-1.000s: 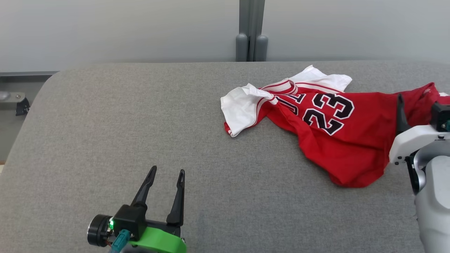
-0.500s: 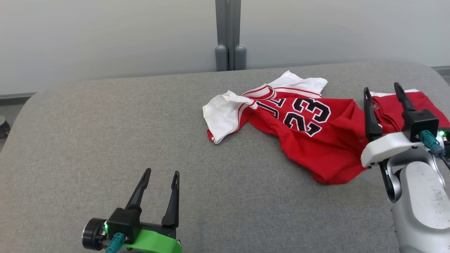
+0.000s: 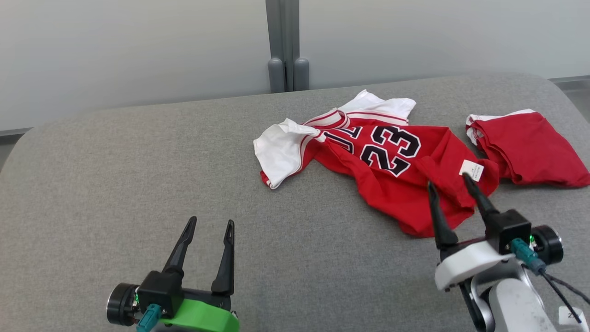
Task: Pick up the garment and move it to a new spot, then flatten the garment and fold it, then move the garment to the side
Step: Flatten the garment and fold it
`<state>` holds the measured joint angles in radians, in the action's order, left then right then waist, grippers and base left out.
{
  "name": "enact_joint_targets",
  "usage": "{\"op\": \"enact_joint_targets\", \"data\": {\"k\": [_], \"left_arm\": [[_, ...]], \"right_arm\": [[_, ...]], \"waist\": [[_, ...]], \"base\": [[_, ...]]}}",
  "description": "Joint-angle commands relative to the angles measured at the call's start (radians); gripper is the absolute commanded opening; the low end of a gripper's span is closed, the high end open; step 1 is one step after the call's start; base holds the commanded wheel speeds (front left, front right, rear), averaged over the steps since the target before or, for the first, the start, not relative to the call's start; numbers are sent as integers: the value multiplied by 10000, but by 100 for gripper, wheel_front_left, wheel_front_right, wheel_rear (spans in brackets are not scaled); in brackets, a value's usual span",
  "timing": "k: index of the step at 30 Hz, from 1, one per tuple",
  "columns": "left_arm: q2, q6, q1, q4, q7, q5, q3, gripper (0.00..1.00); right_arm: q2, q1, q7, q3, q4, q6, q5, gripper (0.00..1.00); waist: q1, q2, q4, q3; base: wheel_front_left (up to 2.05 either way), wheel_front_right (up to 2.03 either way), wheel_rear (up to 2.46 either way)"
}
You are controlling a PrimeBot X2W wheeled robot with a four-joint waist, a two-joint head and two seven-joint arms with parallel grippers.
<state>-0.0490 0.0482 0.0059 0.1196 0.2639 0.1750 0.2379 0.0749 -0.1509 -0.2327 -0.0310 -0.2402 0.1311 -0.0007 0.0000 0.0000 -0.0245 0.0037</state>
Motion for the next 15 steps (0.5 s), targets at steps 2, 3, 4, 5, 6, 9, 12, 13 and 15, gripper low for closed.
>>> {"op": "enact_joint_targets", "data": {"k": [2,3,4,5,6,9,12,13,15], "left_arm": [[-31,14,42,9,1,-10,-10,100],[-31,26,32,19,1,-16,-16,100],[-31,36,24,27,1,-21,-22,100],[-31,46,9,41,1,-32,-29,100],[-31,64,-9,54,1,-46,-33,100],[-31,95,-86,79,1,-74,-15,100],[-31,122,-224,95,1,-71,67,100],[-31,129,-267,99,1,-64,90,100],[-31,130,-274,109,1,-57,130,100]], "right_arm": [[-86,367,-103,-65,-110,-7,100,100],[-122,474,-138,-116,-172,-7,117,100],[-145,540,-158,-152,-220,-7,126,100],[-159,612,-167,-200,-306,-7,114,100],[-171,660,-176,-276,-406,-7,33,100],[-186,700,-79,-397,-794,-8,-201,100],[-190,689,138,-195,-1342,-7,-444,100],[-202,671,195,-140,-1512,-7,-464,100],[-217,571,338,-15,-1888,-7,-508,100]], "waist": [[0,0,-41,59],[0,0,-57,81],[0,0,-71,98],[0,0,-88,118],[0,0,-99,135],[0,0,-96,197],[0,0,-7,306],[0,0,36,342],[0,0,120,423]], "base": [[0,0,0],[0,0,0],[0,0,0],[0,0,0],[0,0,0],[0,0,0],[0,0,0],[0,0,0],[0,0,0]]}}
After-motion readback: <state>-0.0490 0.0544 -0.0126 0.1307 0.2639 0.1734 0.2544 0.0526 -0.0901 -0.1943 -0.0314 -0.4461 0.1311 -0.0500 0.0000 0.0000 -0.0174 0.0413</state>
